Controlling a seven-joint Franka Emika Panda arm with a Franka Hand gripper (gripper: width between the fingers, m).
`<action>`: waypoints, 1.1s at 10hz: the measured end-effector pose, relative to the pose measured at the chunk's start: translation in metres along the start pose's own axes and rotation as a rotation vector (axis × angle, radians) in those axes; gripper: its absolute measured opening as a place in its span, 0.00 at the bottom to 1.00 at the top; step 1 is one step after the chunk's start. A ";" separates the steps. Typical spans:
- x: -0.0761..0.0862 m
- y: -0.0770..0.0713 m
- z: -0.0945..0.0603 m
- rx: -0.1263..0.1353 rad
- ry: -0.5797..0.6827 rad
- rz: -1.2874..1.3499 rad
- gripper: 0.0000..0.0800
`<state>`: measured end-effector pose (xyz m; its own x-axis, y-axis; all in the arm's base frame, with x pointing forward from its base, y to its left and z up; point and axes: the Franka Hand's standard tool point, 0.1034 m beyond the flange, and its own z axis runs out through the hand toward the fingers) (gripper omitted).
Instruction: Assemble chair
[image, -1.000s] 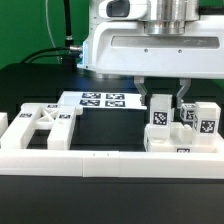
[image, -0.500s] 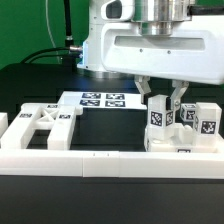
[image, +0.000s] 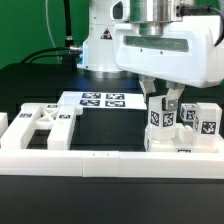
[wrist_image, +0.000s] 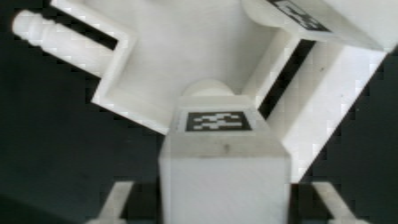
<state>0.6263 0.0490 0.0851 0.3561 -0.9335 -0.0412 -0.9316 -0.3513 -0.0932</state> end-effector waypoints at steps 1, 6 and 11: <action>0.000 0.000 0.000 0.004 -0.007 0.089 0.36; 0.000 0.000 0.001 0.016 -0.031 0.536 0.36; 0.001 0.000 0.001 0.018 -0.027 0.324 0.80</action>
Offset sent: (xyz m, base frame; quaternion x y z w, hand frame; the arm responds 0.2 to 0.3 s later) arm -0.0068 -0.0004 -0.0077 -0.0618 0.0028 0.2591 0.9639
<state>0.6265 0.0485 0.0840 0.0434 -0.9942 -0.0983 -0.9955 -0.0347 -0.0885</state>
